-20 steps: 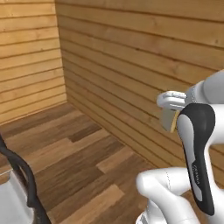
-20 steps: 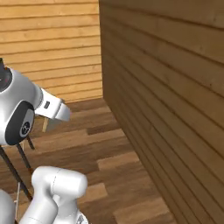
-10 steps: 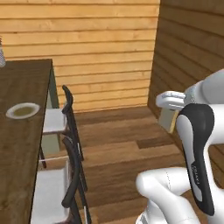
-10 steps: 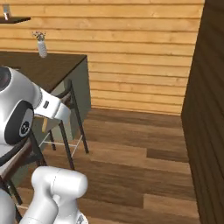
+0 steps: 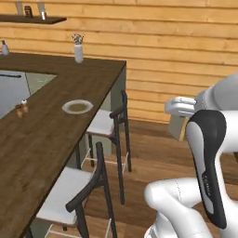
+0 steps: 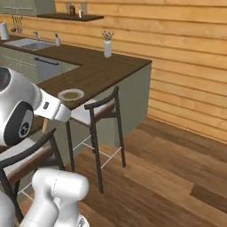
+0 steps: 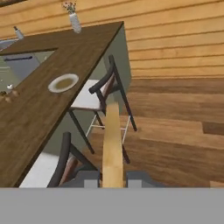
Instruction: Start the toaster. Once the lever pops up, take the bread to the plate on the dining counter.
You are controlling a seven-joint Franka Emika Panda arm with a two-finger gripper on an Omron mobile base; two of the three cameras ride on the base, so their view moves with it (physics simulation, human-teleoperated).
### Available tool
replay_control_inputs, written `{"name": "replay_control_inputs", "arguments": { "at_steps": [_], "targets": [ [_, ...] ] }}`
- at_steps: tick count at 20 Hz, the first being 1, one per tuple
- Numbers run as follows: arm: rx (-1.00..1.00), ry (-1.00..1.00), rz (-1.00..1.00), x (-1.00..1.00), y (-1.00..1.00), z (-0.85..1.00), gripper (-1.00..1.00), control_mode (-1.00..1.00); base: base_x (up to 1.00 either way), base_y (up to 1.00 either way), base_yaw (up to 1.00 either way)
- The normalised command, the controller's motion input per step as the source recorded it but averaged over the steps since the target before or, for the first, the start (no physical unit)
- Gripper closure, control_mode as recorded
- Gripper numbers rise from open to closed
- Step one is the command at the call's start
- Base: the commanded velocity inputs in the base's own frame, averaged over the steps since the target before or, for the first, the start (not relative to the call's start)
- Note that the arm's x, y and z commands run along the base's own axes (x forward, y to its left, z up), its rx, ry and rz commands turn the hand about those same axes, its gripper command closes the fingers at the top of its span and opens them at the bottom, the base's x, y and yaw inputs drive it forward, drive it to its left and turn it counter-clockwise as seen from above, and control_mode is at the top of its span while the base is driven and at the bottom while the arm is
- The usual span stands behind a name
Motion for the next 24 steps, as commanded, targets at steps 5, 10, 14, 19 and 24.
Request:
{"name": "replay_control_inputs", "arguments": {
  "at_steps": [5,10,14,19,24],
  "targets": [
    [0.0,0.0,0.0,0.0,0.0,0.0,1.0,1.0,0.3,-0.85,0.53],
    [0.0,0.0,0.0,0.0,0.0,0.0,1.0,1.0,0.32,-0.93,0.47],
    [0.0,0.0,0.0,0.0,0.0,0.0,1.0,1.0,0.29,-0.87,0.51],
    [0.0,0.0,0.0,0.0,0.0,0.0,1.0,1.0,0.29,-0.62,0.63],
    [0.0,0.0,0.0,0.0,0.0,0.0,1.0,1.0,0.28,-0.6,0.64]
  ]
}}
